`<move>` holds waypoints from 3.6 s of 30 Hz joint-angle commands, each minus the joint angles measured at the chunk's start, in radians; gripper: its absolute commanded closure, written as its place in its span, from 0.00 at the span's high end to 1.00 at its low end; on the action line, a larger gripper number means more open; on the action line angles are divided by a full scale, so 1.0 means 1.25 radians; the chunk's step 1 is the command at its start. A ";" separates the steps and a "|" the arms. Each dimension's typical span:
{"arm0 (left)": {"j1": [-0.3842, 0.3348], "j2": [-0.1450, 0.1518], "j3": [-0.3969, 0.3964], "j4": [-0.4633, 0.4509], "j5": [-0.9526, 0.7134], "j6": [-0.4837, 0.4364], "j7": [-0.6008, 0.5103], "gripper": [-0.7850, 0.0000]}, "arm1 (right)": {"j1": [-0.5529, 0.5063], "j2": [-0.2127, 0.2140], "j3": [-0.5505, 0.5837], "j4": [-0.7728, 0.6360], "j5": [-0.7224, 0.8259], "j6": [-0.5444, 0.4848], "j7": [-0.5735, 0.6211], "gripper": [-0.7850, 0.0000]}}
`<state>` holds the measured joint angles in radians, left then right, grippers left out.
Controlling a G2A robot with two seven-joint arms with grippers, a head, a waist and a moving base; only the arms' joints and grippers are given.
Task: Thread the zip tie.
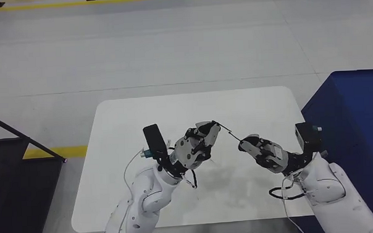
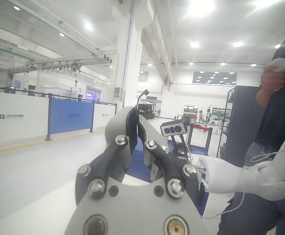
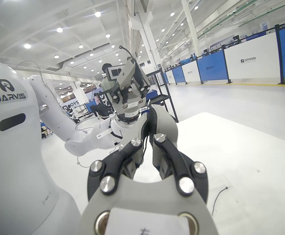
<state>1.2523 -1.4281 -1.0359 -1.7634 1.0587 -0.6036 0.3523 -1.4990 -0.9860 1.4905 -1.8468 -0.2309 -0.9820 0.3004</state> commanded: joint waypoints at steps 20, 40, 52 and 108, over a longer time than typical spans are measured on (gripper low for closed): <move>-0.015 0.002 0.000 0.024 -0.044 0.013 -0.056 0.00 | -0.009 -0.004 0.005 -0.005 -0.029 -0.010 -0.031 0.00; -0.014 0.007 -0.006 0.023 -0.086 -0.020 -0.083 0.00 | -0.009 -0.004 0.005 -0.005 -0.029 -0.010 -0.031 0.00; -0.032 0.005 0.003 0.044 -0.092 -0.012 -0.089 0.00 | -0.009 -0.004 0.005 -0.005 -0.029 -0.010 -0.031 0.00; -0.027 0.008 0.012 0.042 -0.102 -0.008 -0.100 0.00 | -0.009 -0.004 0.005 -0.005 -0.029 -0.010 -0.031 0.00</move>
<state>1.2192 -1.4183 -1.0217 -1.7126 0.9324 -0.6128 0.2331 -1.5098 -0.9907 1.4962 -1.8532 -0.2675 -0.9949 0.2620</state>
